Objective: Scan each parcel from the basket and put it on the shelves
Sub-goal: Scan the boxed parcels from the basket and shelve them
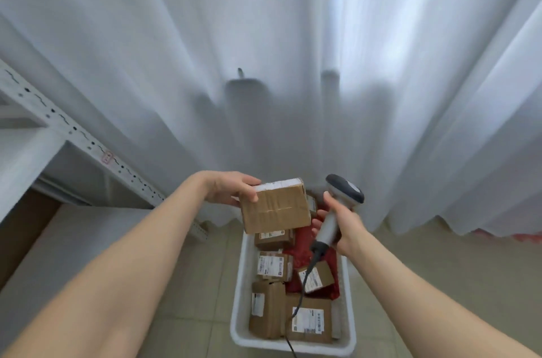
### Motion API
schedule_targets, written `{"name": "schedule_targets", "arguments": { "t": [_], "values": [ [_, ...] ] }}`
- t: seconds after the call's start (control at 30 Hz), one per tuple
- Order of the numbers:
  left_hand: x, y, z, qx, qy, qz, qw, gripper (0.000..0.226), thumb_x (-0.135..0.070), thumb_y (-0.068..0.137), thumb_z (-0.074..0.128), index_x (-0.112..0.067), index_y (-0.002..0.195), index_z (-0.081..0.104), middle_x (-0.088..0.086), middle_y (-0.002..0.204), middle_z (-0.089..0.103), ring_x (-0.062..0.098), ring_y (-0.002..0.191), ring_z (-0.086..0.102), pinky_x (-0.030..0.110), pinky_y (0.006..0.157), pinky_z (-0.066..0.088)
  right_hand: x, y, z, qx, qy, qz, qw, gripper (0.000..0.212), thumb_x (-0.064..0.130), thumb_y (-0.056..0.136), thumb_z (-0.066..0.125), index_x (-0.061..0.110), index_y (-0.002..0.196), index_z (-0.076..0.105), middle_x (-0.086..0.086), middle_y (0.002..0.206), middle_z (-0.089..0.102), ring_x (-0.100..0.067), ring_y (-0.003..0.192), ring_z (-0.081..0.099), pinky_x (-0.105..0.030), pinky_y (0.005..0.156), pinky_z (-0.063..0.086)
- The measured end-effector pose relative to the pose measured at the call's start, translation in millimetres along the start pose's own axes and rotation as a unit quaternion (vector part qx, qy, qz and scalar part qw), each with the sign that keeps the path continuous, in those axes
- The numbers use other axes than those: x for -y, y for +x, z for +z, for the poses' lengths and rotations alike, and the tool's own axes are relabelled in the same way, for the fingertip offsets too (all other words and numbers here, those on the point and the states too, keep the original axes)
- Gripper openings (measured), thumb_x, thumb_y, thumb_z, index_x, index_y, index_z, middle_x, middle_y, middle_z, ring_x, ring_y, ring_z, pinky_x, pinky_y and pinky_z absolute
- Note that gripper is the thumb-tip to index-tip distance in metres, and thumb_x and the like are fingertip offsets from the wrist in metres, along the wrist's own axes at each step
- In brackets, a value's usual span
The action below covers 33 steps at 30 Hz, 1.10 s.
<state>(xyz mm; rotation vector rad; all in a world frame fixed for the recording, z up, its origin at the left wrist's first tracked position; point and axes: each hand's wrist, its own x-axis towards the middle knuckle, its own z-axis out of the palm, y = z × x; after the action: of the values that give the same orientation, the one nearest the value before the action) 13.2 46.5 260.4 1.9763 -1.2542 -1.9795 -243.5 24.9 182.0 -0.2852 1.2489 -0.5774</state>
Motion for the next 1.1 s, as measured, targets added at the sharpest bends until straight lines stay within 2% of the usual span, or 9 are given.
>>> {"name": "schedule_targets", "arguments": {
  "t": [0.2, 0.37, 0.47, 0.53, 0.6, 0.67, 0.8, 1.0, 1.1],
  "values": [
    [-48, -91, 16, 0.035, 0.071, -0.002, 0.997, 0.08, -0.016, 0.073, 0.068, -0.021, 0.145, 0.034, -0.01, 0.134, 0.042, 0.007, 0.121, 0.045, 0.018, 0.093, 0.046, 8, -80, 18, 0.118, -0.017, 0.061, 0.991, 0.056, 0.05, 0.074, 0.077, 0.014, 0.117, 0.068, -0.013, 0.104, 0.074, -0.031, 0.09, 0.072, -0.042, 0.069, 0.058],
    [-67, -145, 47, 0.005, 0.109, -0.01, 0.994, 0.078, 0.001, 0.082, 0.067, -0.024, 0.147, 0.032, -0.006, 0.131, 0.041, 0.011, 0.116, 0.048, 0.017, 0.088, 0.05, 0, -127, 3, 0.212, -0.049, 0.091, 0.972, 0.069, 0.063, 0.068, 0.077, 0.011, 0.112, 0.07, -0.02, 0.108, 0.072, -0.038, 0.087, 0.072, -0.048, 0.066, 0.059],
    [-69, -173, 83, -0.01, 0.127, -0.019, 0.992, 0.083, 0.001, 0.082, 0.068, -0.028, 0.148, 0.029, -0.008, 0.13, 0.04, 0.013, 0.116, 0.047, 0.016, 0.086, 0.051, -12, -157, -7, 0.22, -0.052, 0.067, 0.972, 0.056, 0.05, 0.071, 0.079, 0.01, 0.109, 0.07, -0.018, 0.1, 0.074, -0.035, 0.077, 0.074, -0.046, 0.06, 0.059],
    [-63, -188, 111, -0.087, 0.124, 0.006, 0.988, 0.086, -0.001, 0.082, 0.066, -0.03, 0.151, 0.023, -0.005, 0.142, 0.035, 0.02, 0.129, 0.038, 0.026, 0.104, 0.04, -24, -177, -18, 0.196, -0.015, 0.025, 0.98, 0.045, 0.039, 0.074, 0.079, 0.012, 0.108, 0.067, -0.016, 0.092, 0.076, -0.032, 0.072, 0.074, -0.043, 0.058, 0.059],
    [-49, -199, 141, -0.218, 0.078, 0.039, 0.972, 0.087, -0.008, 0.084, 0.065, -0.028, 0.153, 0.015, 0.001, 0.155, 0.025, 0.025, 0.14, 0.028, 0.043, 0.113, 0.028, -36, -196, -29, 0.171, 0.032, -0.022, 0.985, 0.043, 0.032, 0.076, 0.079, 0.014, 0.112, 0.064, -0.013, 0.096, 0.076, -0.033, 0.086, 0.073, -0.046, 0.076, 0.059],
    [-31, -206, 174, -0.299, -0.064, 0.051, 0.951, 0.078, -0.02, 0.089, 0.063, -0.021, 0.152, 0.018, 0.007, 0.155, 0.024, 0.031, 0.138, 0.031, 0.055, 0.107, 0.034, -45, -215, -41, 0.153, 0.063, -0.058, 0.985, 0.045, 0.027, 0.077, 0.08, 0.014, 0.116, 0.062, -0.011, 0.102, 0.075, -0.032, 0.097, 0.07, -0.049, 0.094, 0.053],
    [-8, -214, 253, -0.187, -0.258, 0.081, 0.944, 0.057, -0.051, 0.088, 0.06, -0.021, 0.134, 0.043, 0.014, 0.135, 0.05, 0.036, 0.119, 0.054, 0.052, 0.081, 0.054, -60, -252, -66, 0.119, 0.084, -0.119, 0.982, 0.041, 0.021, 0.076, 0.08, 0.012, 0.113, 0.065, -0.011, 0.101, 0.075, -0.032, 0.097, 0.069, -0.053, 0.097, 0.05],
    [2, -216, 311, -0.256, -0.362, 0.154, 0.883, 0.057, -0.013, 0.084, 0.07, -0.023, 0.134, 0.044, 0.013, 0.118, 0.065, 0.033, 0.103, 0.064, 0.045, 0.065, 0.057, -73, -288, -93, 0.125, -0.021, -0.182, 0.975, 0.036, 0.031, 0.085, 0.073, 0.011, 0.114, 0.065, -0.012, 0.106, 0.073, -0.032, 0.101, 0.068, -0.05, 0.098, 0.05],
    [12, -225, 311, -0.31, -0.37, 0.155, 0.862, 0.069, -0.005, 0.083, 0.068, -0.033, 0.138, 0.037, 0.008, 0.104, 0.069, 0.025, 0.094, 0.065, 0.042, 0.061, 0.052, -76, -303, -96, 0.108, -0.085, -0.208, 0.968, 0.024, 0.031, 0.087, 0.072, 0.012, 0.099, 0.063, -0.008, 0.085, 0.073, -0.024, 0.077, 0.071, -0.038, 0.075, 0.057]
  ]
}}
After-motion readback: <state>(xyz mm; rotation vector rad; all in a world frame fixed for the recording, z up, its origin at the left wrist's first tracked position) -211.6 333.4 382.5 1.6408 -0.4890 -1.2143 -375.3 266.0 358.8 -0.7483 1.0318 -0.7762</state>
